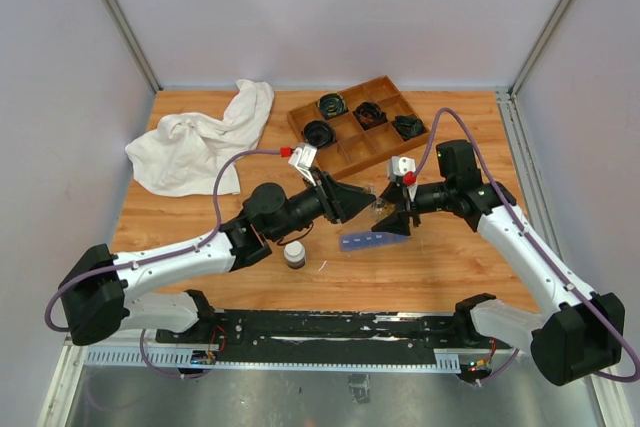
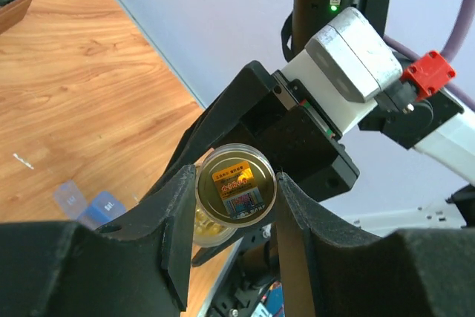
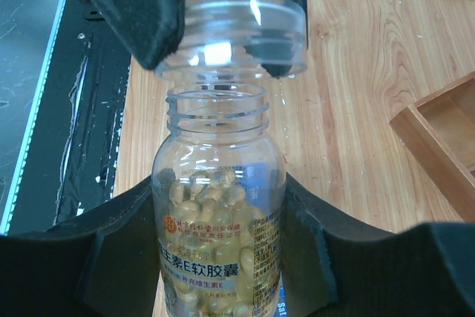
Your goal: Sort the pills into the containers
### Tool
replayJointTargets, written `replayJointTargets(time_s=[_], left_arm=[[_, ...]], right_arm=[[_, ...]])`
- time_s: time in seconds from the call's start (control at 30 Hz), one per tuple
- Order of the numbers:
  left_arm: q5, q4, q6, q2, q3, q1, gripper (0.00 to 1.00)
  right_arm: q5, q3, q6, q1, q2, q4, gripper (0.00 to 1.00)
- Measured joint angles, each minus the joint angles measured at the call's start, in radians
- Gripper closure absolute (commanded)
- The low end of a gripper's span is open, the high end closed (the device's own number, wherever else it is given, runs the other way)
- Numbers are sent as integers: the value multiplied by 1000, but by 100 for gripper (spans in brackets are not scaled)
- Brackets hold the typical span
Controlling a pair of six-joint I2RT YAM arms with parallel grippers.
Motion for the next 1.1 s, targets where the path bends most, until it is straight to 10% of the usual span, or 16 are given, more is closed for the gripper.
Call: replayJointTargets(time_s=[0.47,0.87,1.1], left_arm=[[-306,-240,42,-47,37,-8,95],[-232,-480,-65,224,-17,483,91],[-254,-776,-95,525,281,488,57]], right_arm=[[0,0,1,-2,-11,0,99],[-45,18,262,-173,-140,198,99],[110,103,709,-262,-192,636,99]])
